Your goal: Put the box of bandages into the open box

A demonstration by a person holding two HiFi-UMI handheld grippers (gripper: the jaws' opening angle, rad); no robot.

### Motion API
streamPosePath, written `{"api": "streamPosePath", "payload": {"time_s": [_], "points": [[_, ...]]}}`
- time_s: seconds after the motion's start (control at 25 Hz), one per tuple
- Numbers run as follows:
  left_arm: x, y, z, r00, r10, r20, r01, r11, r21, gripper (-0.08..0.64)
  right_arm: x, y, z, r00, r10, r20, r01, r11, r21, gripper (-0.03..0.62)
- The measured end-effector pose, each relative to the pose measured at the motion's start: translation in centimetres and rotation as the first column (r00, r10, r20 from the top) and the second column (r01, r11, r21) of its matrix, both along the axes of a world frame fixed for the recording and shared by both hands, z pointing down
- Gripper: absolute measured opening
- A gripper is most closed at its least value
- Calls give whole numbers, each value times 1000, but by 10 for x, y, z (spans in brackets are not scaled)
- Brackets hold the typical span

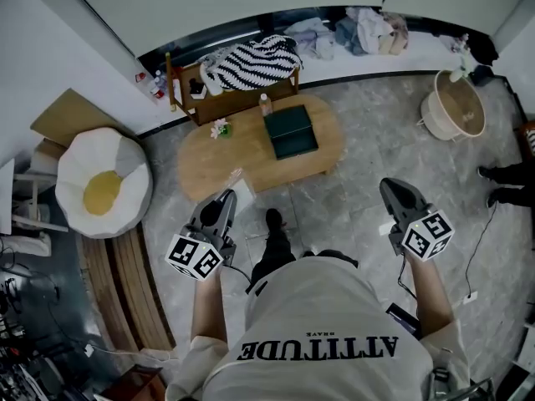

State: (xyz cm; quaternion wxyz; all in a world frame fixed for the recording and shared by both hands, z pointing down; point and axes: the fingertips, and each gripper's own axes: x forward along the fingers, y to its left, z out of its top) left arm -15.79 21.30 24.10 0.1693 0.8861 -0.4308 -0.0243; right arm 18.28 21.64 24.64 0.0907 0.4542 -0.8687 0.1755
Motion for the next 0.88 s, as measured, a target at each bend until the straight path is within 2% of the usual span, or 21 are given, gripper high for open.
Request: {"api": "streamPosePath", "payload": {"time_s": [0.48,0.88], "points": [[-47,-108,16,999,51,-1,-51,998,-44,28,-58,-89,5,999,28,-24,-29,999,-46,20],[-71,-195,24,989,148,27,-146,987,-60,28,-92,-155,10,996,80,-46,-83,995,-64,20]]}}
